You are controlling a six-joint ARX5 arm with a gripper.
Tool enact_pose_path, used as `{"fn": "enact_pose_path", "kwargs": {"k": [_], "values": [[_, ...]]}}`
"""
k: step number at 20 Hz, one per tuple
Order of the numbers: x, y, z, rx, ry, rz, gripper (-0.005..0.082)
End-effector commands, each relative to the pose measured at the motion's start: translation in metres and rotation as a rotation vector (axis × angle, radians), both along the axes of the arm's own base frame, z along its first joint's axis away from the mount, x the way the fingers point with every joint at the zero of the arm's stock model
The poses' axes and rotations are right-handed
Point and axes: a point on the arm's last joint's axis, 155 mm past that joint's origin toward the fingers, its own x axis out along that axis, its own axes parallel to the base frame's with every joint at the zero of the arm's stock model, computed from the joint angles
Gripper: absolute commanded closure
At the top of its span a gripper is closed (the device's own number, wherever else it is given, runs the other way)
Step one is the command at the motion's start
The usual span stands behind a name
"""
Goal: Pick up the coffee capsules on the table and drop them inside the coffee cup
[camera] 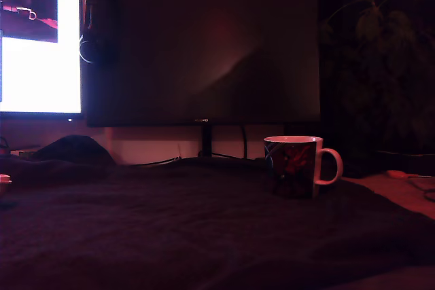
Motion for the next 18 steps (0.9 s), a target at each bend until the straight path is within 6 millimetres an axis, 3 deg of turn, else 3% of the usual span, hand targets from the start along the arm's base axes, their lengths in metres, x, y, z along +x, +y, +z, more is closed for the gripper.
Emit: {"fn": "enact_pose_path", "kwargs": {"k": [1, 18], "values": [[0.001, -0.001, -0.007, 0.006, 0.008, -0.011, 0.0185], [0.033, 0.007, -0.032, 0.029, 0.021, 0.009, 0.0185]]}}
